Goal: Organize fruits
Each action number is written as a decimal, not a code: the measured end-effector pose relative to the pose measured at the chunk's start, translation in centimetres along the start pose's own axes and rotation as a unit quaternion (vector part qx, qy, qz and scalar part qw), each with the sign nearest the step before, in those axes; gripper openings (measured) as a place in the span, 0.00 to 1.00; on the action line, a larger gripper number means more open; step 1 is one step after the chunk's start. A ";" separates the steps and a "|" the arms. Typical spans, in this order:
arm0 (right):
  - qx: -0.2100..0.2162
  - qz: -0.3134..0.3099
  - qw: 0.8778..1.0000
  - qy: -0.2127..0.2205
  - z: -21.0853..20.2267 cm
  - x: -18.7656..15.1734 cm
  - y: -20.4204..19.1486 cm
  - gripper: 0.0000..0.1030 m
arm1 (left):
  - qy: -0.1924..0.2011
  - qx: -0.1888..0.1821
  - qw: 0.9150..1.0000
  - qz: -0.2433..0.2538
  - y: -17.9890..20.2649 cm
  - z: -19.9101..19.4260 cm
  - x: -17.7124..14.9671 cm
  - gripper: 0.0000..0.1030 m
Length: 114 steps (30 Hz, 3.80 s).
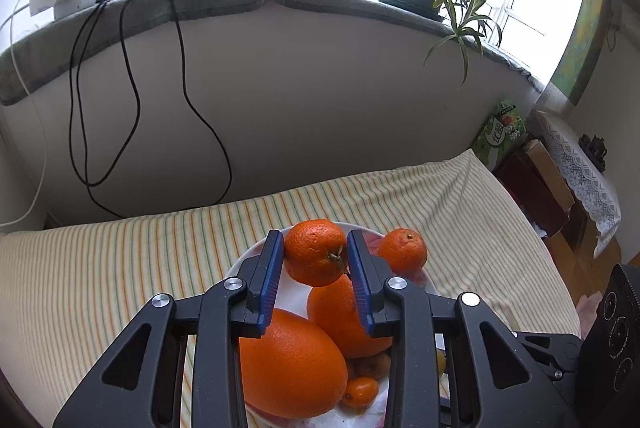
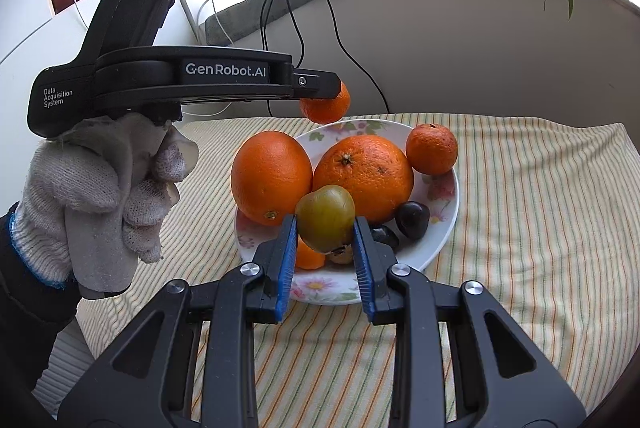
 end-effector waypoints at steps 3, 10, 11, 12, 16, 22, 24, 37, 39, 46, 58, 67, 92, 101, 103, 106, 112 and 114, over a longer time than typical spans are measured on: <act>-0.004 -0.007 1.000 -0.007 0.5 0.0 -0.3 0.28 | -0.002 0.006 1.000 0.002 0.1 0.1 0.0 0.30; -0.009 -0.010 1.000 -0.007 0.6 0.1 -0.5 0.30 | 0.005 0.018 1.000 0.016 0.4 -0.5 -0.1 0.36; -0.008 -0.010 1.000 -0.007 0.5 0.1 -0.5 0.30 | 0.005 0.018 1.000 0.018 0.5 -0.6 -0.1 0.36; -0.008 -0.009 1.000 -0.006 0.3 0.1 -0.5 0.30 | 0.006 0.018 1.000 0.018 0.5 -0.7 -0.2 0.36; -0.013 -0.007 1.000 -0.003 -0.1 0.1 -0.5 0.30 | 0.011 0.020 1.000 0.021 0.6 -1.3 -0.3 0.36; -0.020 -0.008 1.000 -0.001 -0.6 0.0 -0.3 0.34 | 0.021 0.022 0.999 0.026 1.0 -2.6 -0.5 0.36; -0.024 -0.012 1.000 0.005 -0.7 0.2 -0.5 0.49 | 0.025 0.022 0.999 0.027 1.0 -3.1 -0.5 0.36; -0.035 -0.025 0.999 0.029 -3.3 0.3 -1.8 0.63 | 0.055 0.031 0.998 0.028 1.2 -7.3 -2.0 0.36; -0.036 -0.022 0.999 0.033 -3.9 0.0 -1.7 0.64 | 0.060 0.031 0.997 0.027 1.2 -8.0 -2.5 0.36; -0.050 -0.010 0.997 0.050 -6.3 -0.6 -1.2 0.70 | 0.085 0.046 0.995 0.013 1.1 -10.5 -5.0 0.52; -0.104 -0.006 0.991 0.084 -10.1 -2.5 -0.1 0.93 | 0.101 0.104 0.989 0.005 1.9 -12.5 -11.5 0.74; -0.125 0.005 0.987 0.097 -11.2 -3.7 -0.1 0.99 | 0.094 0.108 0.989 -0.038 1.0 -12.2 -15.0 0.76; -0.113 0.018 0.990 0.087 -10.3 -4.5 -0.3 0.99 | 0.097 0.119 0.987 -0.036 1.4 -12.7 -15.6 0.76; -0.114 0.021 0.989 0.087 -10.4 -4.5 0.0 0.99 | 0.097 0.121 0.987 -0.036 1.2 -12.7 -15.6 0.76; -0.114 0.022 0.990 0.086 -10.3 -4.5 0.1 0.99 | 0.096 0.121 0.987 -0.036 1.2 -12.7 -15.6 0.76; -0.114 0.024 0.990 0.085 -10.3 -4.6 0.3 0.99 | 0.097 0.122 0.987 -0.036 1.1 -12.8 -15.6 0.76; -0.114 0.023 0.990 0.082 -10.1 -4.5 0.6 0.99 | 0.100 0.121 0.987 -0.036 1.0 -12.9 -15.6 0.76; -0.115 0.024 0.990 0.080 -9.9 -4.5 0.7 0.99 | 0.100 0.120 0.987 -0.035 1.1 -12.8 -15.6 0.76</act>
Point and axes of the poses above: each gripper's, at about its wrist camera, not at the fingertips, and z roughly the way its jaws point, y to its right, x to its top, the point moved 10 cm from there along z, roughly the way its jaws point, and after that the axes turned 8 degrees about -y, right-handed, at the moved point
